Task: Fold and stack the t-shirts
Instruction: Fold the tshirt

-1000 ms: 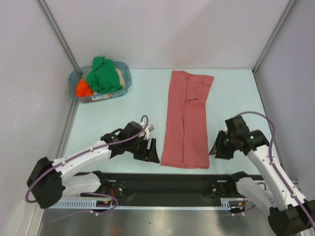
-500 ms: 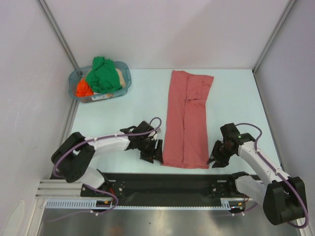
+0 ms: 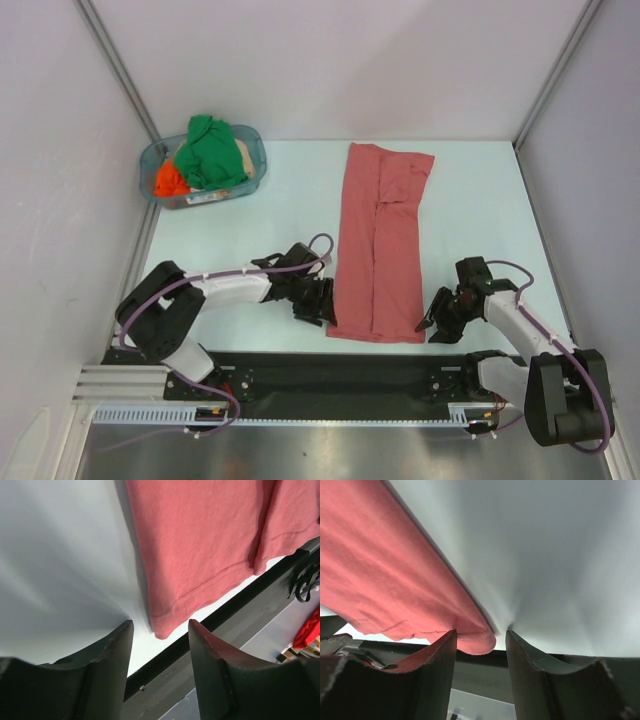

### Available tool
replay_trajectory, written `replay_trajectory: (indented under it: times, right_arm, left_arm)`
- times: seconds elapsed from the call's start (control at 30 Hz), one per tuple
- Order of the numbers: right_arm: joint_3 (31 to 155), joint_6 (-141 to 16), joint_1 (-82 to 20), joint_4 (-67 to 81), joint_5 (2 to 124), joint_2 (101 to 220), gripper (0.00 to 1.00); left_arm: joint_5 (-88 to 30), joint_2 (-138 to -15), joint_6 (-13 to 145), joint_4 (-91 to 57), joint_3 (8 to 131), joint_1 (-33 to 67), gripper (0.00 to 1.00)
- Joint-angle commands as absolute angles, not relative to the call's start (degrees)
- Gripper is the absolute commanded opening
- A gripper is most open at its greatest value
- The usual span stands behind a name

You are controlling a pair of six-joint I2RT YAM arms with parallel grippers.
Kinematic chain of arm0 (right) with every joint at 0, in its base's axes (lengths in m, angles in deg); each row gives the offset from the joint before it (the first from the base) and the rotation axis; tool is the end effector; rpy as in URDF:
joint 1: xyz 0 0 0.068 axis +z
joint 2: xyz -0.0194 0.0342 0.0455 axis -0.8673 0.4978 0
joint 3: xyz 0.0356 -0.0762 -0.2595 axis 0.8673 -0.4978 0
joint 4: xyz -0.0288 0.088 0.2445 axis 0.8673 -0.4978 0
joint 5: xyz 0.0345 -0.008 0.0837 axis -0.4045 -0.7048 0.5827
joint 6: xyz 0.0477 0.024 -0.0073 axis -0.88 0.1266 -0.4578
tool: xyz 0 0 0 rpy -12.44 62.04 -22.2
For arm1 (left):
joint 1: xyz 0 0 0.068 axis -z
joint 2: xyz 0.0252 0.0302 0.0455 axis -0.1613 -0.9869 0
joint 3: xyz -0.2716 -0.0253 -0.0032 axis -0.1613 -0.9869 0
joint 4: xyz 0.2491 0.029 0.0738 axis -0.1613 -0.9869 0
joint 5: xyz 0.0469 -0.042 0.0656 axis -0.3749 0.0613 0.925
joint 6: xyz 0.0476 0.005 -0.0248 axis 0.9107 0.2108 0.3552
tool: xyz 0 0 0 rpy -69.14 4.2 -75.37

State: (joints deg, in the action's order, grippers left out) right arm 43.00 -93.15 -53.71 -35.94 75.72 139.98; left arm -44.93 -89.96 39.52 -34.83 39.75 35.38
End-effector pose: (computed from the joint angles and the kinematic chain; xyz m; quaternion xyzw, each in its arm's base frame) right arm 0.1443 0.0284 0.1468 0.2464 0.9485 0.1971 0.0263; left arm 0.1864 -0.2047 0.1448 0.1070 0.9455 -0.3048 0.0398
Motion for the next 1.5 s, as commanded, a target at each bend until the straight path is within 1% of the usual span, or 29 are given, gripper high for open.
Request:
replay_trajectory:
  times: [0.0, 0.13, 0.17, 0.2, 0.4, 0.43, 0.47, 0.5, 0.57, 0.6, 0.63, 0.67, 0.7, 0.73, 0.8, 0.83, 0.93, 0.97, 1.2, 1.37, 1.47]
  right_arm:
    - [43.3, -93.4, -54.2, -33.7, 75.4, 140.4, 0.49]
    - [42.6, -93.4, -54.3, -33.3, 75.2, 140.6, 0.47]
    - [42.4, -93.5, -54.3, -33.0, 75.3, 140.7, 0.47]
    - [42.1, -93.7, -54.3, -32.8, 75.4, 140.9, 0.47]
    - [41.5, -93.9, -54.3, -32.7, 74.5, 140.6, 0.46]
    - [41.6, -94.0, -54.3, -32.8, 74.4, 140.5, 0.46]
    - [41.5, -94.1, -54.3, -32.6, 74.4, 140.5, 0.45]
    - [41.5, -94.2, -54.3, -32.6, 74.3, 140.6, 0.44]
    - [41.0, -94.4, -54.3, -31.8, 75.0, 141.0, 0.38]
    - [40.7, -94.5, -54.2, -31.3, 75.5, 141.2, 0.36]
    - [40.7, -94.8, -53.8, -31.1, 75.4, 141.3, 0.25]
    - [40.6, -95.2, -52.9, -31.0, 75.2, 141.0, 0.20]
    - [40.5, -95.5, -52.7, -31.0, 75.5, 140.8, 0.14]
    - [40.7, -95.7, -52.4, -31.3, 75.9, 140.5, 0.00]
    - [41.8, -97.0, -50.8, -34.0, 75.7, 138.0, 0.00]
    - [42.6, -97.5, -50.3, -38.1, 73.7, 136.1, 0.00]
    - [45.5, -99.7, -48.5, -46.3, 71.0, 127.5, 0.00]
    - [45.8, -100.4, -48.5, -48.0, 71.0, 124.0, 0.00]
    - [45.9, -103.1, -47.3, -59.2, 71.8, 112.9, 0.00]
    - [46.7, -103.4, -47.2, -62.1, 72.4, 110.1, 0.00]
    - [49.3, -103.5, -47.2, -60.3, 72.2, 111.7, 0.00]
  left_arm:
    - [-44.3, -91.4, 37.2, -32.3, 41.6, 37.6, 0.53]
    - [-42.6, -93.6, 37.2, -33.3, 42.4, 39.3, 0.49]
    - [-42.2, -93.5, 37.0, -33.4, 42.1, 39.2, 0.47]
    - [-41.5, -93.5, 37.0, -33.4, 41.7, 39.2, 0.43]
    - [-40.6, -94.4, 37.3, -33.9, 41.4, 39.2, 0.41]
    - [-40.3, -94.4, 37.3, -33.9, 41.5, 39.2, 0.39]
    - [-40.3, -94.5, 37.4, -33.9, 41.5, 39.2, 0.35]
    - [-40.4, -94.6, 37.3, -34.0, 41.6, 39.2, 0.32]
    - [-40.5, -94.4, 37.2, -34.0, 41.5, 39.2, 0.27]
    - [-40.7, -94.2, 37.0, -34.0, 41.5, 39.2, 0.21]
    - [-40.7, -93.7, 37.0, -34.0, 41.4, 39.2, 0.18]
    - [-40.9, -93.4, 36.9, -34.0, 41.3, 39.2, 0.04]
    - [-41.2, -93.2, 36.8, -34.0, 41.2, 39.3, 0.00]
    - [-41.5, -93.0, 36.7, -34.0, 41.2, 39.3, 0.00]
    - [-42.4, -91.0, 36.0, -34.4, 40.6, 39.7, 0.00]
    - [-42.2, -89.4, 35.3, -34.7, 40.4, 39.9, 0.00]
    - [-42.4, -86.2, 32.9, -34.9, 38.6, 41.7, 0.00]
    - [-42.4, -84.2, 32.4, -34.9, 38.2, 42.8, 0.00]
    - [-41.8, -74.4, 26.4, -35.1, 33.0, 46.3, 0.00]
    - [-42.0, -70.0, 24.0, -36.1, 31.8, 46.9, 0.01]
    - [-40.1, -69.0, 24.6, -38.5, 35.2, 46.3, 0.00]
